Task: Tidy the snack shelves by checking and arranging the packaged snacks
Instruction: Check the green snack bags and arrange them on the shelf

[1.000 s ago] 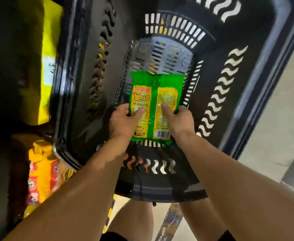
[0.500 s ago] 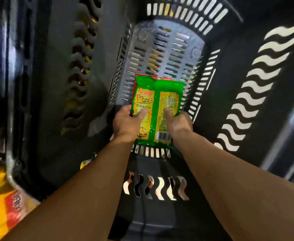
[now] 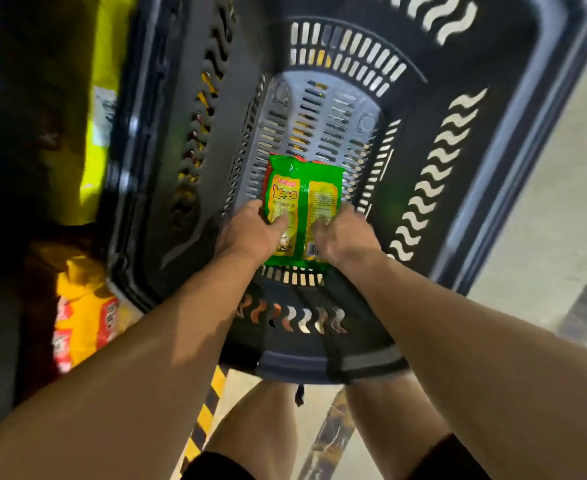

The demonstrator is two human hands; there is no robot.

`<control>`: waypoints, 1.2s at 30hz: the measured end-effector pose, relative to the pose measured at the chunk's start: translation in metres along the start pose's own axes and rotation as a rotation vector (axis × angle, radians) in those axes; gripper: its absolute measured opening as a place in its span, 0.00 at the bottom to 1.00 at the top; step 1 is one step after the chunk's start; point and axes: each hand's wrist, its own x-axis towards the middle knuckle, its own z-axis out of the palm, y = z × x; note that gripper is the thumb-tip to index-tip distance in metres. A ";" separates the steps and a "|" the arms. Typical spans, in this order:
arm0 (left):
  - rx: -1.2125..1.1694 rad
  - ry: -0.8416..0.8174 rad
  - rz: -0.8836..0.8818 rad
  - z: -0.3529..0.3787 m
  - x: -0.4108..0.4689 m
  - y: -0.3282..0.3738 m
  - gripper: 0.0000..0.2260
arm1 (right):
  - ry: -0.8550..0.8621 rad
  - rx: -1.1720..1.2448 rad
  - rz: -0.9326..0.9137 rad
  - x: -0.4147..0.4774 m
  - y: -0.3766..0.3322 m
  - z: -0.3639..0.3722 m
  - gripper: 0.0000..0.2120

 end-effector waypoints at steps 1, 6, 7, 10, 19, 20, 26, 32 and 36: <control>0.087 0.009 0.037 -0.011 -0.014 0.004 0.23 | 0.014 -0.084 -0.049 -0.016 -0.003 -0.009 0.25; 0.306 0.055 0.144 -0.076 -0.102 0.029 0.23 | 0.103 -0.338 -0.217 -0.106 -0.020 -0.057 0.31; 0.330 0.069 0.168 -0.090 -0.124 0.034 0.23 | 0.126 -0.380 -0.248 -0.129 -0.022 -0.068 0.30; 0.421 0.139 0.240 -0.128 -0.197 0.046 0.26 | 0.201 -0.485 -0.339 -0.200 -0.028 -0.097 0.29; 0.501 0.312 0.298 -0.197 -0.401 0.053 0.25 | 0.396 -0.636 -0.495 -0.400 -0.015 -0.147 0.28; 0.504 0.342 0.296 -0.202 -0.418 0.052 0.23 | 0.415 -0.646 -0.514 -0.417 -0.014 -0.151 0.29; 0.464 0.504 0.243 -0.209 -0.523 0.036 0.25 | 0.462 -0.686 -0.671 -0.507 0.000 -0.174 0.28; 0.354 0.658 0.101 -0.186 -0.641 0.007 0.23 | 0.547 -0.792 -0.884 -0.600 0.033 -0.170 0.29; 0.282 0.771 -0.006 -0.172 -0.717 -0.019 0.23 | 0.598 -0.887 -1.064 -0.665 0.050 -0.152 0.29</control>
